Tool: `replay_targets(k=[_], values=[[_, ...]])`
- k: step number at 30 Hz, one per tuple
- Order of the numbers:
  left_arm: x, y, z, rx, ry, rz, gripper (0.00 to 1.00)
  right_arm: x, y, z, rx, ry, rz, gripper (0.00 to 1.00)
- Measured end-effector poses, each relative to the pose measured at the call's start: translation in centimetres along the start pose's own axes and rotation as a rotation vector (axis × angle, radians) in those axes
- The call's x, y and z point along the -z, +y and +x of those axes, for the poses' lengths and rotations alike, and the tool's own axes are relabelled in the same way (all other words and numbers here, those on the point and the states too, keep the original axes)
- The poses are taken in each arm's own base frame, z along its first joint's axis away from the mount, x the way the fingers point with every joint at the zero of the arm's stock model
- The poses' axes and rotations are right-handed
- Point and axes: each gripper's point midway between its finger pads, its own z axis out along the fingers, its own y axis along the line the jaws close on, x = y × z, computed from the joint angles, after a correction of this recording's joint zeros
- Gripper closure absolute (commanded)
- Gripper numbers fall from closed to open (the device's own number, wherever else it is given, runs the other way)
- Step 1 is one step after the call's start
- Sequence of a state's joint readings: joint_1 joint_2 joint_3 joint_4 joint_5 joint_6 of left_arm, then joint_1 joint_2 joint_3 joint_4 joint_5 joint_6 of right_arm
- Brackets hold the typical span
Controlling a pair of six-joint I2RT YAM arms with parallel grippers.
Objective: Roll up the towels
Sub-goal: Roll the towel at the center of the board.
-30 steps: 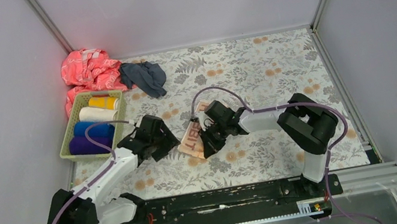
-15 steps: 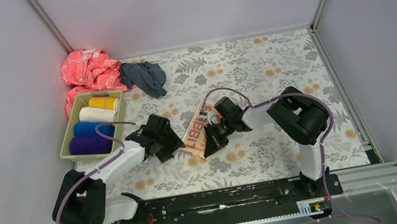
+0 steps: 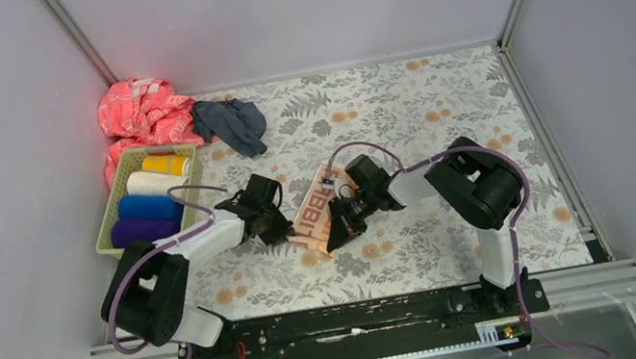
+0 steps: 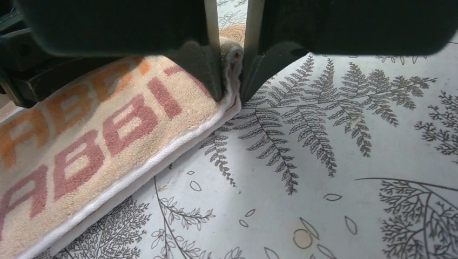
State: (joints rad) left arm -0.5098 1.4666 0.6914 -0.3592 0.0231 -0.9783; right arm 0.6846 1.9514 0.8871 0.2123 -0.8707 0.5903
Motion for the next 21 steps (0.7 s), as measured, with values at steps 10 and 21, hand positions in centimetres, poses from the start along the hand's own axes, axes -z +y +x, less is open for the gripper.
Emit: replay_targets(k=[10, 21], values=[[1.3, 0.6, -0.9, 0.002, -0.050, 0.018, 0.40, 0.3, -0.1, -0.1, -0.120, 0.008, -0.053, 1.00], [4.9, 2.3, 0.4, 0.025, -0.091, 0.097, 0.36, 0.3, -0.3, -0.3, -0.196, 0.024, -0.095, 1.00]])
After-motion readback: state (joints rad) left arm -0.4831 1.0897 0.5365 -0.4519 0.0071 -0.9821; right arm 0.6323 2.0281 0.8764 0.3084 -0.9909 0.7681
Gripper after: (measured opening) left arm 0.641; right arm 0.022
